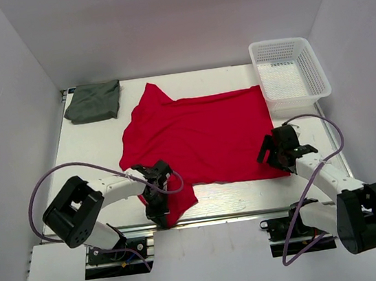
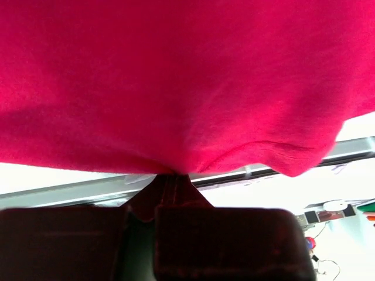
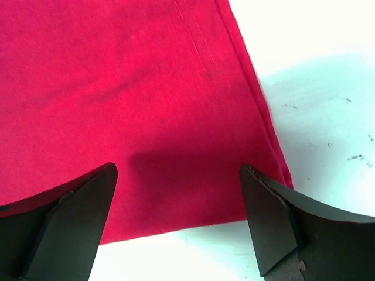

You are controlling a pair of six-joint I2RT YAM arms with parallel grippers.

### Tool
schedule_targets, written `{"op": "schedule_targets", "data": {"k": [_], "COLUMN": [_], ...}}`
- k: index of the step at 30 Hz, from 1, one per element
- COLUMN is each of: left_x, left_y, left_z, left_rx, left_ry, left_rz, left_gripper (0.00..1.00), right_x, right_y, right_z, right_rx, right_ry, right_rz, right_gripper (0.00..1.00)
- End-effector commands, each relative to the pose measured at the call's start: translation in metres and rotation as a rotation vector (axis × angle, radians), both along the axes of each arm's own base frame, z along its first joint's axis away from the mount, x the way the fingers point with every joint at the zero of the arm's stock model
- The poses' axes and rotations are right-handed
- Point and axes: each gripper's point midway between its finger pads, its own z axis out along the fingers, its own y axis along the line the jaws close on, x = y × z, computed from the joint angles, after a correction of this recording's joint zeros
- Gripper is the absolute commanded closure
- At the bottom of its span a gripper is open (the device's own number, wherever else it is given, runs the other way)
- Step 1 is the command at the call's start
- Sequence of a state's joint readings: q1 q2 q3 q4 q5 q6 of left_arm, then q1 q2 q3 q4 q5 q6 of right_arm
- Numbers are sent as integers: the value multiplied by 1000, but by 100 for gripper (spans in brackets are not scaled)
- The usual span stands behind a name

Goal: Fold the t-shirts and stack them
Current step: Grap the side of the flattened tshirt closest away from the robot with both arms

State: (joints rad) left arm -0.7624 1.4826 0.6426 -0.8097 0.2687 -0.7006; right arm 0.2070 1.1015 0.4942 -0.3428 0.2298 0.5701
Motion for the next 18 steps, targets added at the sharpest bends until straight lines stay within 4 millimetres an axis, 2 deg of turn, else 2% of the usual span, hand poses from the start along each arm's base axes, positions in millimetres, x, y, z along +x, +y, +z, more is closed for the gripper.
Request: {"op": "schedule_targets", "data": {"k": [1, 6, 9, 12, 18], "left_x": [49, 67, 80, 80, 97], "left_y": [-24, -40, -51, -53, -63], "left_z": [11, 51, 67, 73, 93], "left_rx": [-65, -177, -254, -284, -334], "left_ry": [-206, -329, -417, -438, -512], "left_rz": [16, -5, -20, -40, -65], "left_gripper": [100, 100, 100, 100, 100], "right_x": [-5, -8, -10, -10, -16], "right_y": [-6, -7, -9, -7, -9], "right_z": [-4, -5, -6, -8, -4], "right_rx": [-10, -2, -9, -7, -21], "right_ry": [6, 8, 11, 25, 63], "right_rz": [-29, -56, -58, -46, -33], "right_gripper": [10, 10, 11, 13, 14]}}
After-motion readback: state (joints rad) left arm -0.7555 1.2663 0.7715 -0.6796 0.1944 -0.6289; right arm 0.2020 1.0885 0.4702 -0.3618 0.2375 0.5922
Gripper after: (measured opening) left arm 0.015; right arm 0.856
